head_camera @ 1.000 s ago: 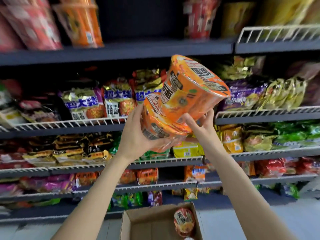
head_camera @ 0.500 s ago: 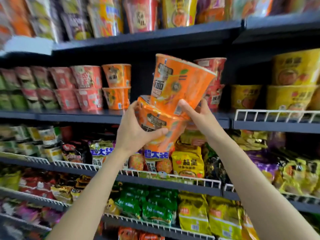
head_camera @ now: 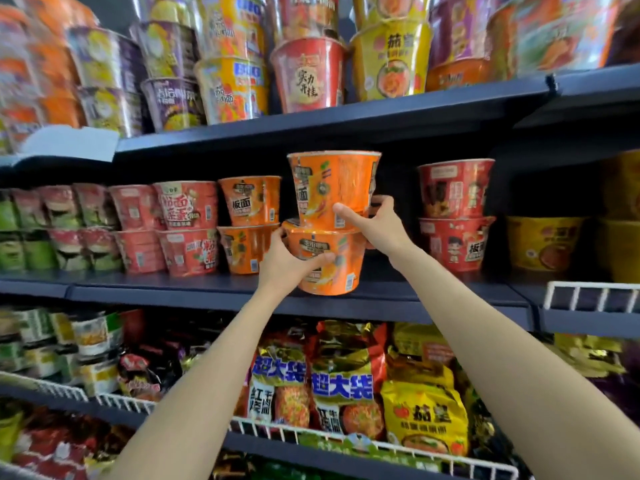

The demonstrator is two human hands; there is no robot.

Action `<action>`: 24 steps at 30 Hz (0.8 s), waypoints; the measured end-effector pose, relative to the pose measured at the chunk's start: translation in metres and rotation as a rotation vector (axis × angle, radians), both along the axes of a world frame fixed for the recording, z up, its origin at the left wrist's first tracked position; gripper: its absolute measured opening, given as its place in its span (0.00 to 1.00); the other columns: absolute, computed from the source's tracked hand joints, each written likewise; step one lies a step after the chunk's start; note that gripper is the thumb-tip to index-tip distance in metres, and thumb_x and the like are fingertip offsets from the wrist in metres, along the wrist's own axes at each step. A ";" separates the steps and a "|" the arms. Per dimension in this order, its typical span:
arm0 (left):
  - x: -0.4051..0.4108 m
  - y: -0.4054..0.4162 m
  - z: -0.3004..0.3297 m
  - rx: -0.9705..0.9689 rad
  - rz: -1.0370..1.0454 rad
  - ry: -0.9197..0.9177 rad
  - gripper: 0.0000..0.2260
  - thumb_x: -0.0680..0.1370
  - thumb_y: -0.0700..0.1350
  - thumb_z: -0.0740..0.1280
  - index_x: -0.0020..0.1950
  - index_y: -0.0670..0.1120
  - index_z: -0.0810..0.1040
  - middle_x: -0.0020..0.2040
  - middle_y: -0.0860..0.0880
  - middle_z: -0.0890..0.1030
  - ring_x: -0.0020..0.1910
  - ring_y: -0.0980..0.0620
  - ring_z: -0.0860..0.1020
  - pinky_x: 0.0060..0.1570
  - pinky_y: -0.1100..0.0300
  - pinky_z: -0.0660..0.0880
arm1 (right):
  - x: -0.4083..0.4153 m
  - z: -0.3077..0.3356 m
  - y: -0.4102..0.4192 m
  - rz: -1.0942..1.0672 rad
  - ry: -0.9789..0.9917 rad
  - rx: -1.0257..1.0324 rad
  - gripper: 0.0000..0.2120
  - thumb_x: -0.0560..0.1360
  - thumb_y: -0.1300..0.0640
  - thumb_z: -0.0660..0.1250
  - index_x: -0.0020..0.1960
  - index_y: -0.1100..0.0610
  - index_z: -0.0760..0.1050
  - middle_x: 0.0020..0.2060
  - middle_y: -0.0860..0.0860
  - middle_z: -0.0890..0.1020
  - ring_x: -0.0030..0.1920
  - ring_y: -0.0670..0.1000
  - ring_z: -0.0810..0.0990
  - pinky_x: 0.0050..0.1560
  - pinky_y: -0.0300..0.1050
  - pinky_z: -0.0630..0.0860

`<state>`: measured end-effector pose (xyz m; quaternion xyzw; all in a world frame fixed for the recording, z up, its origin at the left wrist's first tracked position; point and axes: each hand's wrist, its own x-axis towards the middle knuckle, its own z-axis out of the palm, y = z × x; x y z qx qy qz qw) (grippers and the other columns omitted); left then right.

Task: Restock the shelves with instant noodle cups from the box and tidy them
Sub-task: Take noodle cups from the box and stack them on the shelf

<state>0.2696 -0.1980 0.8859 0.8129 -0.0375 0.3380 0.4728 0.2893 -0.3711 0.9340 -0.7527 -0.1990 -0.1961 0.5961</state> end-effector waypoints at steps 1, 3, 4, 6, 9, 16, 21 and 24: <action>0.013 0.007 -0.001 -0.004 -0.002 0.032 0.50 0.58 0.63 0.77 0.73 0.47 0.60 0.67 0.51 0.73 0.64 0.52 0.73 0.59 0.57 0.70 | 0.012 0.000 0.008 -0.013 0.015 -0.013 0.42 0.68 0.38 0.72 0.71 0.57 0.57 0.62 0.53 0.75 0.57 0.51 0.77 0.59 0.53 0.77; 0.036 0.020 -0.002 0.003 0.011 0.079 0.48 0.58 0.65 0.76 0.71 0.48 0.62 0.65 0.51 0.75 0.64 0.50 0.74 0.58 0.56 0.70 | 0.033 -0.001 0.025 -0.070 0.010 -0.047 0.42 0.67 0.36 0.70 0.70 0.58 0.60 0.63 0.53 0.74 0.59 0.51 0.76 0.60 0.54 0.75; 0.049 0.026 -0.003 0.008 0.018 0.091 0.46 0.59 0.65 0.76 0.70 0.48 0.64 0.65 0.51 0.75 0.63 0.49 0.74 0.56 0.58 0.70 | 0.044 -0.001 0.033 -0.114 -0.006 -0.078 0.42 0.67 0.34 0.69 0.71 0.58 0.61 0.65 0.54 0.72 0.61 0.53 0.74 0.62 0.54 0.74; 0.071 0.038 -0.003 0.015 0.012 0.110 0.43 0.61 0.63 0.76 0.69 0.47 0.66 0.64 0.50 0.76 0.63 0.48 0.75 0.53 0.59 0.69 | 0.065 0.000 0.049 -0.189 -0.013 -0.149 0.43 0.68 0.33 0.68 0.72 0.59 0.60 0.67 0.57 0.67 0.67 0.56 0.68 0.65 0.55 0.70; 0.097 0.053 -0.002 0.100 0.006 0.134 0.42 0.63 0.65 0.74 0.70 0.47 0.66 0.65 0.47 0.75 0.63 0.47 0.74 0.59 0.56 0.71 | 0.091 -0.001 0.069 -0.251 0.023 -0.185 0.44 0.69 0.33 0.66 0.73 0.59 0.57 0.68 0.59 0.63 0.68 0.62 0.65 0.66 0.60 0.68; 0.117 0.075 -0.002 0.193 0.044 0.117 0.44 0.59 0.74 0.68 0.68 0.50 0.70 0.65 0.50 0.76 0.62 0.48 0.75 0.60 0.51 0.74 | 0.105 -0.011 0.085 -0.227 -0.072 -0.217 0.40 0.74 0.43 0.67 0.76 0.59 0.52 0.71 0.55 0.64 0.69 0.56 0.65 0.67 0.55 0.67; 0.101 0.079 -0.006 0.181 0.080 0.112 0.37 0.70 0.63 0.70 0.73 0.47 0.64 0.67 0.47 0.74 0.64 0.46 0.73 0.62 0.52 0.71 | 0.079 -0.033 0.077 -0.226 -0.193 -0.329 0.32 0.75 0.52 0.66 0.74 0.56 0.58 0.68 0.55 0.68 0.69 0.55 0.66 0.68 0.56 0.67; 0.061 0.075 -0.017 0.172 0.111 -0.080 0.25 0.75 0.55 0.68 0.69 0.49 0.69 0.63 0.52 0.77 0.63 0.51 0.74 0.59 0.56 0.70 | 0.043 -0.051 0.067 -0.283 -0.350 -0.367 0.27 0.77 0.53 0.65 0.73 0.55 0.62 0.67 0.53 0.70 0.67 0.53 0.68 0.65 0.49 0.69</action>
